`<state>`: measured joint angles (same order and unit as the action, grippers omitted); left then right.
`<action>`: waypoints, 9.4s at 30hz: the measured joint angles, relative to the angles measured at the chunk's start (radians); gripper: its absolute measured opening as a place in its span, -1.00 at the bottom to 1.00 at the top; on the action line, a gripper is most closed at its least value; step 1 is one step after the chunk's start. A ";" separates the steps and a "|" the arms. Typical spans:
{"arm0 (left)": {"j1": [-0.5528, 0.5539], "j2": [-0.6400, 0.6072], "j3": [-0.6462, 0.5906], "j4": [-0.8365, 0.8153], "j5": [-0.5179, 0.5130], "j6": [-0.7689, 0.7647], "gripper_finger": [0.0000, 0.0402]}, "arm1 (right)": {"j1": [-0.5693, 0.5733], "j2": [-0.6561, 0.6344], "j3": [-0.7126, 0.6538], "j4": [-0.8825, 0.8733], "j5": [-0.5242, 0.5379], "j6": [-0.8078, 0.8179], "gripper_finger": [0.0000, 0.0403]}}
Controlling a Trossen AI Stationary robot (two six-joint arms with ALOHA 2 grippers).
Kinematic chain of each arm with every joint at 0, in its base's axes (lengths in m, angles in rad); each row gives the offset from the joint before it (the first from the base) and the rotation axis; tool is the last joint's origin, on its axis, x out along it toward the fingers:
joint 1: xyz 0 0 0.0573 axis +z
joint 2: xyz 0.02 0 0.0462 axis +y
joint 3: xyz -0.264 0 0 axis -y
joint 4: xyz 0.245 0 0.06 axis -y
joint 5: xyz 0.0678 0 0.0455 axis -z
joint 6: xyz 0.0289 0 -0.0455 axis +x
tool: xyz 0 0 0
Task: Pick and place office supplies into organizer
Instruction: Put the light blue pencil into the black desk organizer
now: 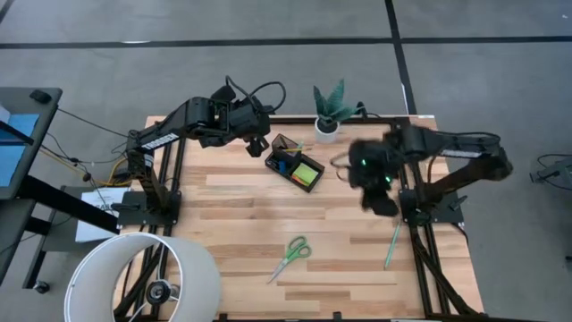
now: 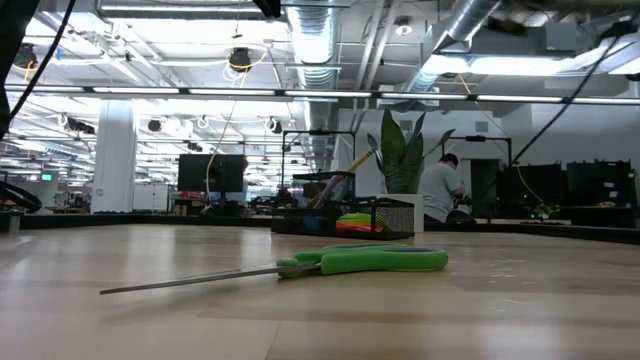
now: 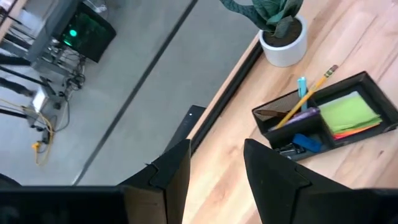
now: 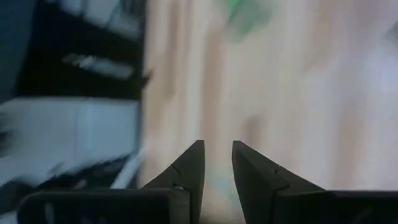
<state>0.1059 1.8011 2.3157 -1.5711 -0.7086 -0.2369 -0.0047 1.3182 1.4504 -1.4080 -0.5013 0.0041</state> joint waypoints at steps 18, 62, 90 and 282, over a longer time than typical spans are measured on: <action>0.000 0.000 0.000 0.000 0.019 -0.125 -0.28 | 0.325 0.003 -0.756 0.227 -0.153 0.263 -0.74; -0.001 0.000 0.000 0.000 0.022 -0.143 -0.28 | 0.206 0.251 -0.716 0.744 0.134 0.406 -1.00; -0.081 0.000 0.000 0.000 0.104 -0.158 -0.28 | 0.336 -0.483 -1.093 1.201 0.465 0.331 -1.00; -0.121 0.000 -0.063 0.000 0.257 -0.258 -0.28 | 0.270 -0.023 -0.877 1.078 0.393 0.386 -0.80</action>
<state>-0.0147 1.8011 2.2528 -1.5714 -0.4513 -0.4951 0.2651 1.2950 0.5738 -0.3304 -0.1088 0.3899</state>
